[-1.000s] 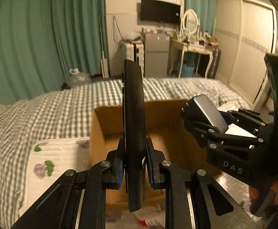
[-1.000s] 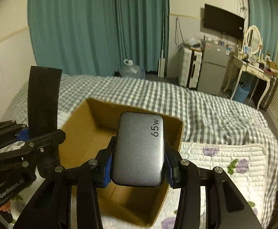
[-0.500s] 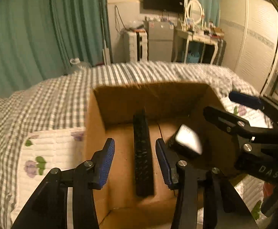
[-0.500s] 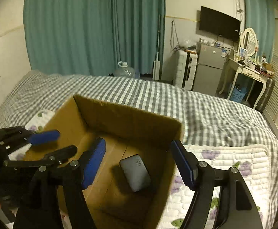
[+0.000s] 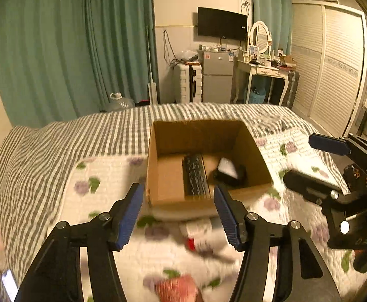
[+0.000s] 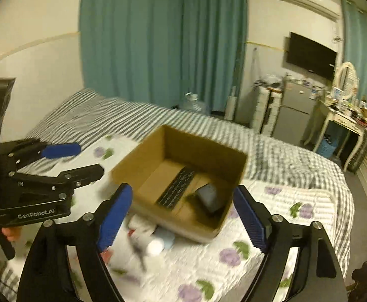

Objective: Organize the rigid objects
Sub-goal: 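Grasp the pink rose phone case with the left tool while the right tool grasps the white hair dryer, then lower the phone case and hair dryer into the box while both tools open, then grasp the red-capped white bottle with the right tool while the left tool grasps the white charger cube, then lower the charger cube and bottle into the box while both tools open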

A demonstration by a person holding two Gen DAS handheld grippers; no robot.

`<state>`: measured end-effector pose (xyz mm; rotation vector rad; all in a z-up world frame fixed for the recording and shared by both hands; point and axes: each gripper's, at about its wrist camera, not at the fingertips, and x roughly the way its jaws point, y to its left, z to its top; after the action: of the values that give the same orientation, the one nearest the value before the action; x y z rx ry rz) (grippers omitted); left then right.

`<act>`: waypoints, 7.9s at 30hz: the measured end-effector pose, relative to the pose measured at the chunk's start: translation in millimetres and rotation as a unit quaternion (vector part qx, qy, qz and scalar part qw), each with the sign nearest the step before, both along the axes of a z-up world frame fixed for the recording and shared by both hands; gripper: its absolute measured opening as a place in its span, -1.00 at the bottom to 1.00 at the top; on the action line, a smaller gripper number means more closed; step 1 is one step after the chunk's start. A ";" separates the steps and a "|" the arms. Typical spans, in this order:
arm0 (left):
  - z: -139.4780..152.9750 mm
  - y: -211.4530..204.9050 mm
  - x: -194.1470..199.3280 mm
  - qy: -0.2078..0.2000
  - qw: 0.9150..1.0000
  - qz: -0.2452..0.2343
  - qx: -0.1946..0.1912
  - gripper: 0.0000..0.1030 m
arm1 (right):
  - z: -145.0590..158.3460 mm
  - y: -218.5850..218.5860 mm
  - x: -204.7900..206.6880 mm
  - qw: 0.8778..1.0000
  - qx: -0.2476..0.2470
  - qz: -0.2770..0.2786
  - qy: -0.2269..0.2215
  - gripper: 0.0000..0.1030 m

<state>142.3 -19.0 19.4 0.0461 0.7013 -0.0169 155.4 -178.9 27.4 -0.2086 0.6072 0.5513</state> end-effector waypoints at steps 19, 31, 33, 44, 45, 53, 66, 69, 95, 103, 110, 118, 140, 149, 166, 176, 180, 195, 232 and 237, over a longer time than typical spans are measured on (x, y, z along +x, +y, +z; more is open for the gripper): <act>-131.6 48.6 -54.4 0.107 0.990 0.094 -0.015 0.21 | -179.1 75.4 -58.5 0.963 -0.181 0.152 0.132 0.69; -139.2 42.6 -52.4 0.123 0.989 0.084 -0.010 0.21 | -150.4 47.5 -53.2 0.984 -0.093 0.094 0.120 0.01; -140.8 37.5 -51.4 0.133 0.988 0.078 -0.016 0.21 | -137.5 29.3 -44.7 0.989 -0.077 0.053 0.113 0.01; -176.5 -14.2 -37.0 0.184 0.981 0.047 0.025 0.21 | -140.3 9.0 -6.7 0.989 -0.063 -0.024 0.130 0.01; -177.9 -14.7 -35.9 0.185 0.981 0.048 0.029 0.24 | -141.3 9.1 -6.0 0.989 -0.062 -0.023 0.132 0.01; -200.3 0.2 -21.9 0.209 0.973 0.089 0.030 0.55 | -142.8 2.0 -7.2 0.989 -0.046 -0.021 0.141 0.01; -178.8 -7.1 -39.1 0.167 0.983 0.077 0.008 0.37 | -125.9 -9.1 -19.6 0.992 -0.015 -0.022 0.122 0.01; -163.5 -13.5 -46.1 0.146 0.987 0.067 0.007 0.37 | -118.4 -10.3 -24.9 0.993 -0.014 -0.023 0.111 0.01; -35.7 -17.3 110.5 0.014 1.000 -0.001 -0.005 0.37 | -12.3 6.3 110.1 0.997 0.053 -0.056 0.027 0.01; -71.6 -13.1 136.1 0.024 1.000 -0.002 0.012 0.41 | -60.0 9.8 144.2 0.995 0.043 -0.062 0.071 0.01; -65.2 -5.5 127.0 0.015 1.000 0.009 0.015 0.42 | -58.8 2.6 141.3 0.994 0.042 -0.077 0.069 0.00; -43.8 7.1 95.2 -0.004 1.000 0.028 0.014 0.42 | -67.8 9.9 137.1 0.993 0.034 -0.081 0.078 0.62; -93.9 46.1 -15.7 0.042 0.996 0.078 0.000 0.43 | -103.2 35.7 11.6 0.998 -0.041 0.010 0.036 0.66; -138.6 54.6 -16.3 0.086 0.992 0.091 -0.002 0.43 | -174.0 71.2 40.8 0.987 -0.099 0.072 0.104 0.29; -144.6 64.0 -12.6 0.102 0.988 0.118 -0.015 0.43 | -200.7 104.6 32.7 0.975 -0.094 0.092 0.177 -0.28; -145.5 52.6 -10.8 0.107 0.988 0.111 0.003 0.43 | -163.0 77.4 8.2 0.987 -0.069 0.069 0.131 -0.31; -140.5 28.0 -7.4 0.107 0.991 0.083 0.002 0.43 | -139.9 40.2 16.0 0.991 -0.057 0.022 0.117 -0.31; -177.4 -33.1 43.2 0.151 0.988 0.036 -0.006 0.43 | -135.0 -25.4 34.6 0.990 -0.013 -0.035 0.138 -0.31; -13.7 -1.5 57.0 -0.009 1.000 -0.008 -0.004 0.01 | -7.2 6.6 71.8 0.999 0.023 -0.028 0.005 -0.31; -33.4 -2.7 117.7 0.025 1.000 -0.006 -0.007 0.01 | -10.5 16.7 129.7 0.999 0.018 -0.031 -0.004 -0.31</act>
<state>260.0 -21.7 -14.0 0.0358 0.7510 -0.0351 285.1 -162.2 16.9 -0.1575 0.5938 0.5008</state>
